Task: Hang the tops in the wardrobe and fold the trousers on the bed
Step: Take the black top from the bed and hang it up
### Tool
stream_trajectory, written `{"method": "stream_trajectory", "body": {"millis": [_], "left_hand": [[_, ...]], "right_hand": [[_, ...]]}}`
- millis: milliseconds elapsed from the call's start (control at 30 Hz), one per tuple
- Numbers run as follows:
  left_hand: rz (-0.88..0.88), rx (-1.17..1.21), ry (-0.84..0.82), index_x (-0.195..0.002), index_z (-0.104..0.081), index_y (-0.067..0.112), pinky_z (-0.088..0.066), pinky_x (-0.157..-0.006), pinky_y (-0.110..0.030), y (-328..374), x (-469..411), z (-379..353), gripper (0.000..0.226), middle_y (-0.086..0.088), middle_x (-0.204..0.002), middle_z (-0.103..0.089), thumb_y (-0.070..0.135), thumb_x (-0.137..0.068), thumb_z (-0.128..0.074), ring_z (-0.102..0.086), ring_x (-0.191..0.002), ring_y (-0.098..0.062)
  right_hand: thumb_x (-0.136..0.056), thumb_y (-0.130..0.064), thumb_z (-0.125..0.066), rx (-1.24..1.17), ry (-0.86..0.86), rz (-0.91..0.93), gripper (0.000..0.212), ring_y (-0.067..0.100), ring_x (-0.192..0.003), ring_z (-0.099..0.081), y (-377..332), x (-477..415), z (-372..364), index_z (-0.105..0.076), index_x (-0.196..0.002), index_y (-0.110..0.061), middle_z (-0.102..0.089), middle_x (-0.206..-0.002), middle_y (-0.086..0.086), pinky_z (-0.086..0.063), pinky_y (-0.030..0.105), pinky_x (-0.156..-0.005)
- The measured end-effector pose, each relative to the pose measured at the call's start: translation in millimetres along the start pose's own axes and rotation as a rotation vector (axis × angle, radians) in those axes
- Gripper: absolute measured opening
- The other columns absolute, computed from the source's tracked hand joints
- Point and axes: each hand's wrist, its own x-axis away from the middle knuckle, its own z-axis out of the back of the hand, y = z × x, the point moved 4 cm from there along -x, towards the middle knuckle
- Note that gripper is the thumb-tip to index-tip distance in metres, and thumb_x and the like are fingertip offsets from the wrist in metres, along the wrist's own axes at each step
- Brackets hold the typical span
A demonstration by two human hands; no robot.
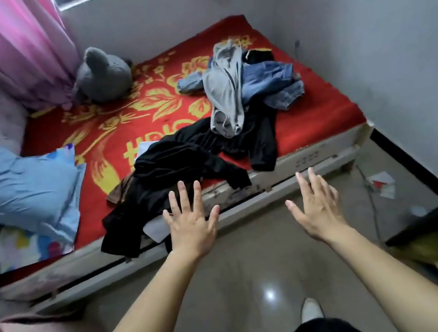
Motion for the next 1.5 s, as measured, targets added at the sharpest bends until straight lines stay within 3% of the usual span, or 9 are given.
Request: {"method": "stream_trajectory", "body": {"millis": [433,800,967,1067,1133,1233,1300,1400,1500], "left_hand": [[0.495,0.109,-0.023,-0.155,0.015,0.031,-0.007,-0.12,-0.054,-146,-77,-23,0.078,-0.005,-0.163,0.022,0.06,-0.099,-0.029,0.013,-0.151,-0.028],[0.591,0.351,-0.274,-0.156,0.013,0.03,-0.014,-0.119,-0.053,-282,-272,-92,0.077,-0.008,-0.164,0.016,0.06,-0.099,-0.03,0.007,-0.152,-0.03],[0.888,0.848,-0.366,-0.158,-0.004,0.025,-0.022,-0.119,-0.049,-337,-360,-125,0.079,-0.008,-0.164,-0.015,0.057,-0.097,-0.043,-0.019,-0.149,-0.032],[1.13,1.15,-0.404,-0.151,-0.032,0.017,-0.034,-0.114,-0.048,-347,-395,-158,0.066,-0.009,-0.151,-0.041,0.053,-0.097,-0.046,-0.041,-0.137,-0.03],[1.21,1.245,-0.434,-0.127,-0.05,0.013,-0.043,-0.106,-0.05,-347,-412,-180,0.043,-0.007,-0.12,-0.058,0.046,-0.1,-0.045,-0.052,-0.119,-0.028],[1.351,1.381,-0.389,-0.12,-0.056,0.014,-0.048,-0.102,-0.047,-338,-428,-215,0.033,0.005,-0.101,-0.054,0.04,-0.101,-0.049,-0.054,-0.108,-0.019],[1.418,1.492,-0.364,-0.133,-0.052,0.014,-0.049,-0.101,-0.046,-327,-437,-236,0.046,0.006,-0.106,-0.056,0.044,-0.098,-0.053,-0.056,-0.104,-0.016],[1.468,1.639,-0.308,-0.149,-0.038,0.017,-0.046,-0.105,-0.046,-312,-449,-256,0.074,0.004,-0.136,-0.053,0.055,-0.09,-0.061,-0.055,-0.12,-0.02],[1.525,1.577,-0.169,-0.153,-0.029,0.018,-0.043,-0.107,-0.044,-316,-458,-266,0.089,0.003,-0.147,-0.044,0.054,-0.083,-0.07,-0.054,-0.12,-0.02]], "right_hand": [[-0.099,-0.052,-0.047,0.15,-0.237,0.48,0.077,0.03,-0.153,-0.012,-179,-206,-71,-0.013,-0.161,-0.02,-0.004,-0.168,0.013,-0.017,0.045,-0.122],[-0.1,-0.05,-0.046,0.334,-0.366,0.458,0.075,0.031,-0.152,-0.015,-309,-361,-180,-0.012,-0.161,-0.021,-0.004,-0.167,0.015,-0.022,0.044,-0.121],[-0.099,-0.041,-0.053,0.296,-0.448,0.423,0.074,0.036,-0.15,-0.019,-361,-421,-234,-0.017,-0.16,-0.019,-0.005,-0.165,0.023,-0.032,0.045,-0.115],[-0.099,-0.035,-0.054,0.292,-0.482,0.47,0.072,0.036,-0.149,-0.019,-378,-450,-271,-0.019,-0.16,-0.02,-0.006,-0.165,0.023,-0.033,0.046,-0.114],[-0.099,-0.031,-0.055,0.308,-0.493,0.51,0.071,0.036,-0.149,-0.02,-386,-470,-296,-0.019,-0.159,-0.018,-0.008,-0.165,0.022,-0.032,0.047,-0.115],[-0.099,-0.027,-0.055,0.348,-0.513,0.552,0.076,0.037,-0.149,-0.019,-394,-493,-335,-0.012,-0.16,-0.015,-0.012,-0.165,0.02,-0.03,0.049,-0.116],[-0.096,-0.024,-0.058,0.353,-0.533,0.526,0.086,0.035,-0.141,-0.034,-392,-503,-357,-0.001,-0.16,-0.013,-0.034,-0.156,0.017,-0.031,0.049,-0.115],[-0.095,-0.013,-0.053,0.455,-0.576,0.544,0.087,0.029,-0.102,-0.058,-380,-508,-379,0.005,-0.16,-0.02,-0.063,-0.108,0.007,-0.035,0.046,-0.109],[-0.099,-0.022,-0.041,0.59,-0.759,0.634,0.065,0.032,-0.112,-0.053,-366,-503,-393,-0.017,-0.159,-0.033,-0.059,-0.124,0.007,-0.034,0.045,-0.103]]}}
